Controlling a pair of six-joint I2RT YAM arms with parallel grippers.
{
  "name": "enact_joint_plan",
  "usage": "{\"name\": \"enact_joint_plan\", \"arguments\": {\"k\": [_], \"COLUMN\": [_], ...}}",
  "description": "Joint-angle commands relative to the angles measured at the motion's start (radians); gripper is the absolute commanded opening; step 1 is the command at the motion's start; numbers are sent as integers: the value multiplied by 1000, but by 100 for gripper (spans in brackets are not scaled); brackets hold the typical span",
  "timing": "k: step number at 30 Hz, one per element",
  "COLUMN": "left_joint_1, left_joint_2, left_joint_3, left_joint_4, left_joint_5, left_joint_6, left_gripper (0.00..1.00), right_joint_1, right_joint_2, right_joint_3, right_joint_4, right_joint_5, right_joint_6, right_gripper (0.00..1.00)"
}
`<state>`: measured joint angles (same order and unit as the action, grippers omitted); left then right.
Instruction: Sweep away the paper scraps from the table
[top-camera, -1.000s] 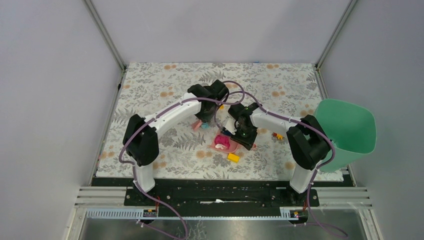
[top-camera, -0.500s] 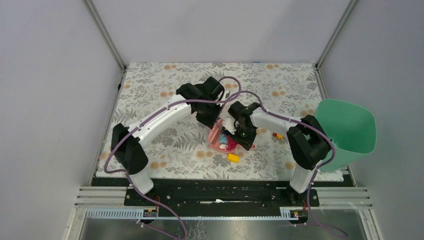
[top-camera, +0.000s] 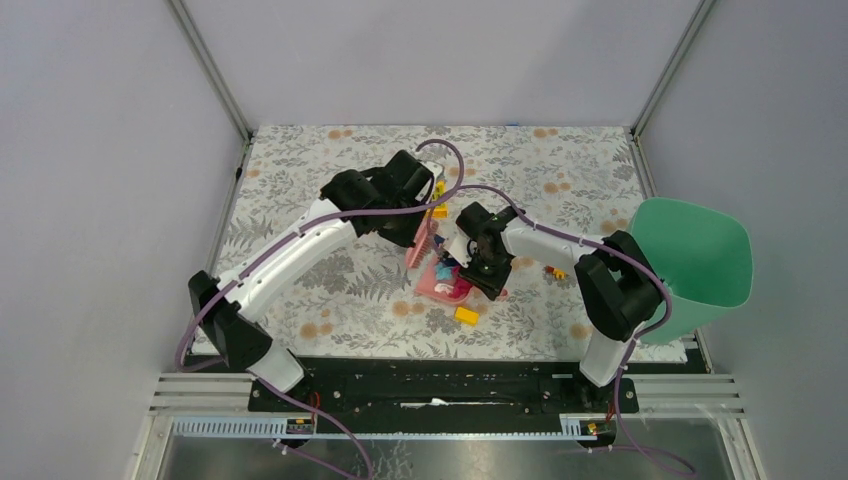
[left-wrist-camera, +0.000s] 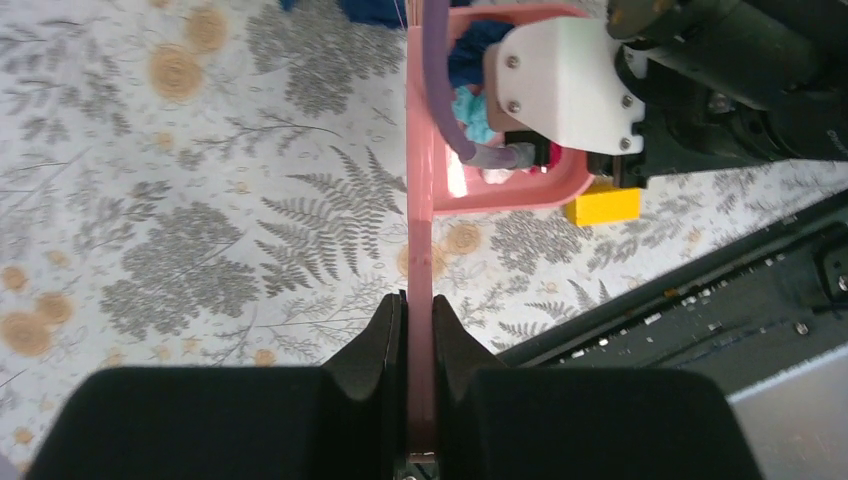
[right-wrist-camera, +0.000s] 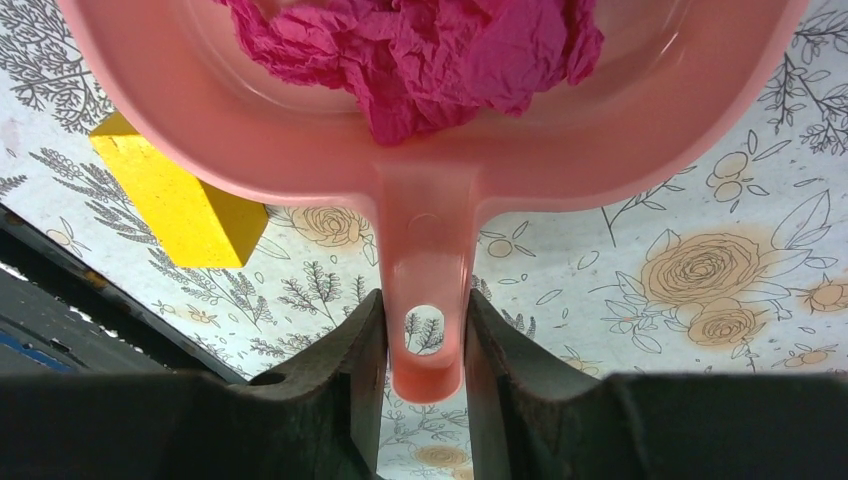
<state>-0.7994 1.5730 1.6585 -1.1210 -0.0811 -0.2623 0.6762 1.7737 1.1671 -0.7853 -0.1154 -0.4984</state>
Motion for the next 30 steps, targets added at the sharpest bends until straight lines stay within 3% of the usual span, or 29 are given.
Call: {"name": "enact_joint_plan", "arguments": {"k": [1,9,15,20,30], "left_joint_1": [-7,132,216,241,263], "left_joint_2": [-101,-232,-347,-416,-511], "left_joint_3": [5,-214,-475,-641,-841], "left_joint_4": [49,235,472,641,787], "left_joint_5": [-240,-195,-108,-52,34], "left_joint_6": [-85,-144,-170,-128,-104], "left_gripper": [0,0,0,0,0], "right_joint_1": [5,6,6,6,5], "right_joint_2": [-50,-96,-133,-173,-215], "right_joint_3": [-1,69,130,199,374], "right_joint_4": [-3,-95,-211,-306,-502], "right_joint_5": [25,15,17,-17,-11], "right_joint_6": [29,18,-12,-31,-65], "right_gripper": [0,0,0,0,0]}}
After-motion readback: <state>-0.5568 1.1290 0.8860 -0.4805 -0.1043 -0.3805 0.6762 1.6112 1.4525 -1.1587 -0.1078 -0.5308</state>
